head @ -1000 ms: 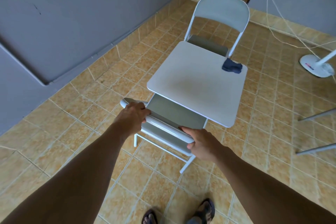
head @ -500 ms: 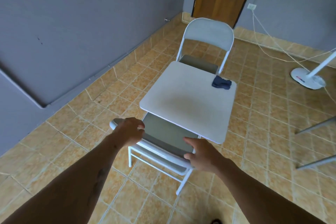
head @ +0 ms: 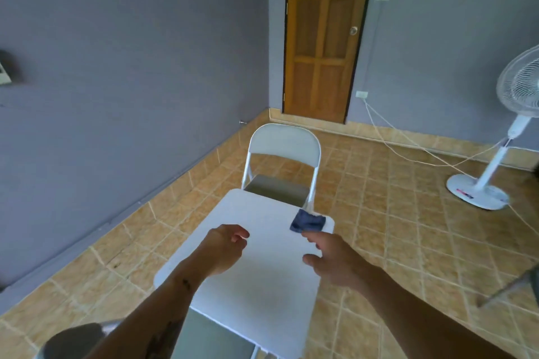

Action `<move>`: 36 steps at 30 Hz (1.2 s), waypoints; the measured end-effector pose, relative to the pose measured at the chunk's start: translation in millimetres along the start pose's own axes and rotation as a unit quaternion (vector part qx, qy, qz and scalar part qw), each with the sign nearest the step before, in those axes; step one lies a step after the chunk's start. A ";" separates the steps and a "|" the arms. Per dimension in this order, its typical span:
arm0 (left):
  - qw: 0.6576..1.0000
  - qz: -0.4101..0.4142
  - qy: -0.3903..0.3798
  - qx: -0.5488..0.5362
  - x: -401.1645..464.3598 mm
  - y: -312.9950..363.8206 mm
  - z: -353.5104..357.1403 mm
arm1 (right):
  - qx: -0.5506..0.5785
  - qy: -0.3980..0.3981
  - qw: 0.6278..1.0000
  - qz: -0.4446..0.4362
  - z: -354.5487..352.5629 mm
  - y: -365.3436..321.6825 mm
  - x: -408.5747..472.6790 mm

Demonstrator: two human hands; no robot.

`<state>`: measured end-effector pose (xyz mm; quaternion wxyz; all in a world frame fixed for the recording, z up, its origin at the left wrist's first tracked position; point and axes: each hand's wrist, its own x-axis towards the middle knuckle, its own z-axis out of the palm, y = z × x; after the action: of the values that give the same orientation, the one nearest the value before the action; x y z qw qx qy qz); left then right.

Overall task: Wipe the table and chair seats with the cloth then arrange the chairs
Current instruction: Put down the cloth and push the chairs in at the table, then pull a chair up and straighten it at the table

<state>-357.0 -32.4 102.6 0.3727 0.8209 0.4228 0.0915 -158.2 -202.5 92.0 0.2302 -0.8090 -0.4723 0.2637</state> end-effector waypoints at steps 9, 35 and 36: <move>0.998 0.049 -0.003 0.036 114.1 147.4 61.7 | -0.037 0.048 0.998 -0.011 -164.1 86.4 70.0; 0.993 -0.092 0.067 0.042 667.3 313.0 173.5 | -0.082 -0.020 0.994 -0.064 -460.9 262.1 561.0; 0.990 -0.108 0.084 0.043 685.3 315.5 179.5 | -0.068 -0.024 0.995 -0.070 -470.0 273.3 584.3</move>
<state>352.9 279.0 80.4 0.3082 0.7751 0.5422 0.1008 562.5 134.5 154.6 0.1811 -0.7812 -0.5502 0.2329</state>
